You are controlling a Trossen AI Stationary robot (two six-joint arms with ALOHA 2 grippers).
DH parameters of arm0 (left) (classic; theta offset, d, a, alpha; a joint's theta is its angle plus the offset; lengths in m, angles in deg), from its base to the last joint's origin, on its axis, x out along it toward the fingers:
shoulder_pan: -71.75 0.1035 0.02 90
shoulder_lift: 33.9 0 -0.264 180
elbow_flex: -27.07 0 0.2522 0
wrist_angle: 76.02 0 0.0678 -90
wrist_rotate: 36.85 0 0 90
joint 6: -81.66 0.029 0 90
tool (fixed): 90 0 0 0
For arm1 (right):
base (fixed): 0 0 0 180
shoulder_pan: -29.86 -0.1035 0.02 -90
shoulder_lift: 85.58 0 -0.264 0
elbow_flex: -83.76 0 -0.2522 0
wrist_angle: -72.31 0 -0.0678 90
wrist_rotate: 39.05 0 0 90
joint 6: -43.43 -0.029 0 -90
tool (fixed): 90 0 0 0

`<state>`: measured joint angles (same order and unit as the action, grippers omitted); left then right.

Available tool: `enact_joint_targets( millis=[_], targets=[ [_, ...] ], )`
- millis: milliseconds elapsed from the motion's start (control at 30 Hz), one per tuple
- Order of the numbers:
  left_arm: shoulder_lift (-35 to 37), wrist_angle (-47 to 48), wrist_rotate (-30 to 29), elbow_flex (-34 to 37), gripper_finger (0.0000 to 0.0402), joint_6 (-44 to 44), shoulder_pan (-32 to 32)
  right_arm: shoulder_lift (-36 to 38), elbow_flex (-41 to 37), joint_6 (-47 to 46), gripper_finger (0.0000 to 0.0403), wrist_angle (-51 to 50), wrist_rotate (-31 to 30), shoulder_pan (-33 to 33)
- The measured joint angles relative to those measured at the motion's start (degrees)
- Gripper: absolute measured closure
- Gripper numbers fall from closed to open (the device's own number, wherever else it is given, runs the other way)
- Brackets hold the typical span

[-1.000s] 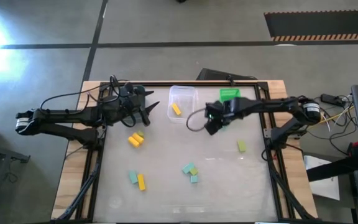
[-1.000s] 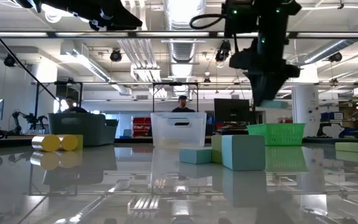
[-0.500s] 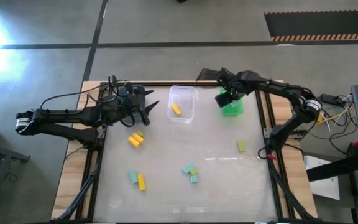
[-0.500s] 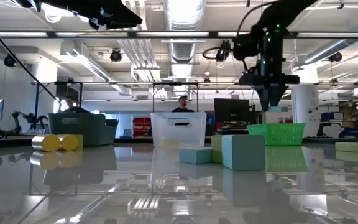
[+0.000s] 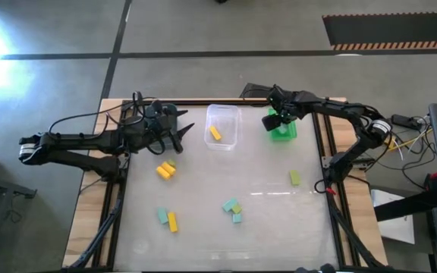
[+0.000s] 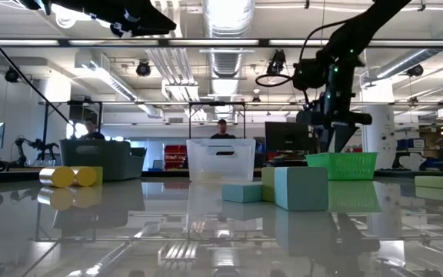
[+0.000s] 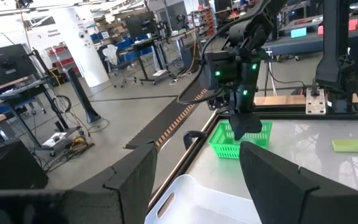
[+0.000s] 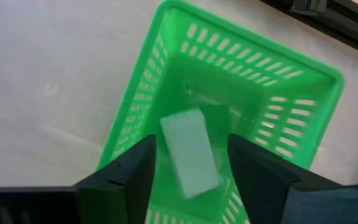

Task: Sort & place blocks by color
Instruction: Put the blue block into the green bin, then put the green block into the blue bin

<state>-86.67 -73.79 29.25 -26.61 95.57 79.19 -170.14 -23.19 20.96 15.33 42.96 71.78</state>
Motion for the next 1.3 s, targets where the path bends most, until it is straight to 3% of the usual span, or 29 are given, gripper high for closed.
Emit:
enact_joint_targets(
  millis=[133,300,667,933,1300],
  targets=[
    [0.0,0.0,0.0,0.0,0.0188,-0.1,0.0,0.8,1.6,0.1,0.0197,0.2,-0.1,-0.3],
    [-0.2,0.1,0.0,0.0,0.0188,-2.0,0.0,3.5,2.4,-0.4,0.0208,0.3,-0.1,-3.7],
    [-0.5,2.1,0.2,0.2,0.0188,-4.8,-0.2,11.3,2.4,-11.5,0.0233,-0.1,0.2,-21.8],
    [-0.4,1.9,0.2,1.7,0.0188,-5.7,-0.4,8.2,2.4,-20.2,0.0194,-4.0,0.5,-32.8],
    [-0.1,1.8,0.0,2.1,0.0188,-7.5,-0.5,3.5,1.7,-32.6,0.0151,-22.2,0.5,-41.6]
  ],
)
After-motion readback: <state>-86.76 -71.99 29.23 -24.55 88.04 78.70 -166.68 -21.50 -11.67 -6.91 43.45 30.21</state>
